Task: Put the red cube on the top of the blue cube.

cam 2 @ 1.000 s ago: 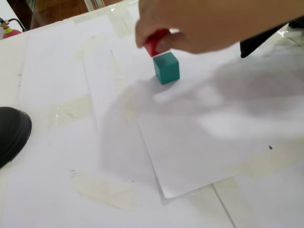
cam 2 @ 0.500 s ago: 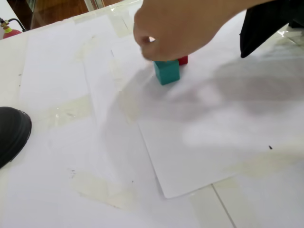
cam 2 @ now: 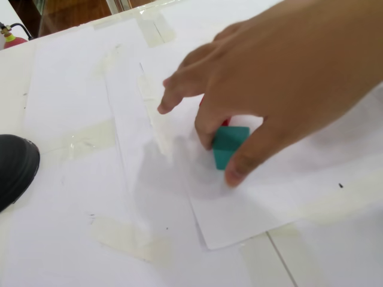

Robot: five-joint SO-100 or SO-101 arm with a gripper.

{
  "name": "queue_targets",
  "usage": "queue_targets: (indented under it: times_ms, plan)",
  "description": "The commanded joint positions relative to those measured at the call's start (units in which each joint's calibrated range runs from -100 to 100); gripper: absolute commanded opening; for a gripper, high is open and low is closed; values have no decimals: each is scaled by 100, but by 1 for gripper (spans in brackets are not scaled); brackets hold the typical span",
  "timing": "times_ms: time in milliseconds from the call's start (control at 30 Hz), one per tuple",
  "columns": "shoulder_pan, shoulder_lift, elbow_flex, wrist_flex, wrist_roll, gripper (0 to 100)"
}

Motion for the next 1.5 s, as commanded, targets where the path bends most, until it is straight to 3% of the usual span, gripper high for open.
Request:
queue_targets:
  times_ms: [0,1300,1467]
  plan:
    - [70,-29,81,15,15,0]
    - [245,-29,81,97,-15,0]
    - [282,-29,27,-409,-59,0]
